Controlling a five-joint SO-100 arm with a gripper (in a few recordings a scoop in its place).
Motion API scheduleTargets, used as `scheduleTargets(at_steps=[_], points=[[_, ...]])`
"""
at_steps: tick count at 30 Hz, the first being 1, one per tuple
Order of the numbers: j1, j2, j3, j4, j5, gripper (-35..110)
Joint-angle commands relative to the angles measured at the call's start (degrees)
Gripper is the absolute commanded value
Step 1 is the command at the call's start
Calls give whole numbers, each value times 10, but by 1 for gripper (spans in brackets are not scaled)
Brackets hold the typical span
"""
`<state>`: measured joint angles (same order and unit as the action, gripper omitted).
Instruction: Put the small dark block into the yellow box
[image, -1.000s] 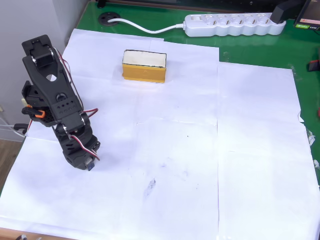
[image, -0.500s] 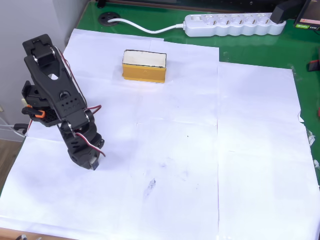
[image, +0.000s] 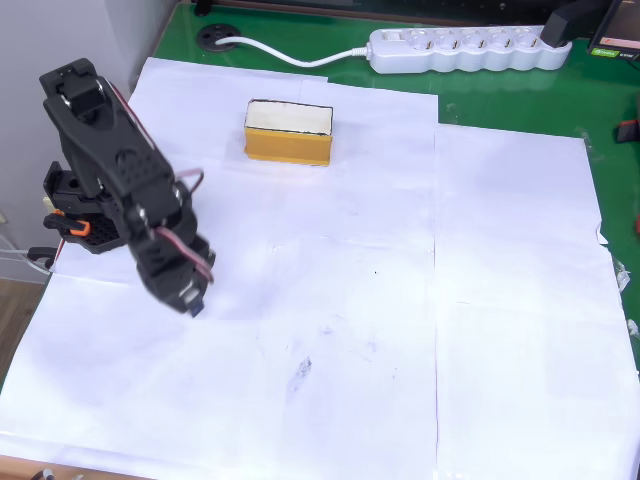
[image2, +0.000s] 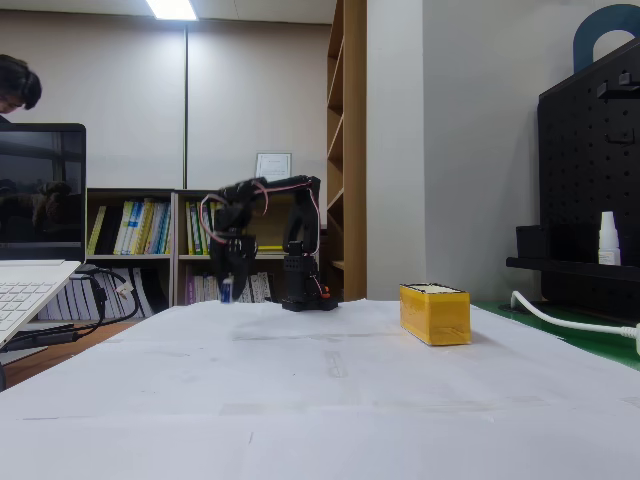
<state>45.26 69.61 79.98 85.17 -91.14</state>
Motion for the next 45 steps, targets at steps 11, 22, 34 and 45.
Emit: scheduleTargets(at_steps=[11,22,34,45], points=[[-221,-48,301,186,114,0],[-535,-62,282,83,284,0],[-755,-11,208,-16,367,0],[-781,127,176,-134,330,0]])
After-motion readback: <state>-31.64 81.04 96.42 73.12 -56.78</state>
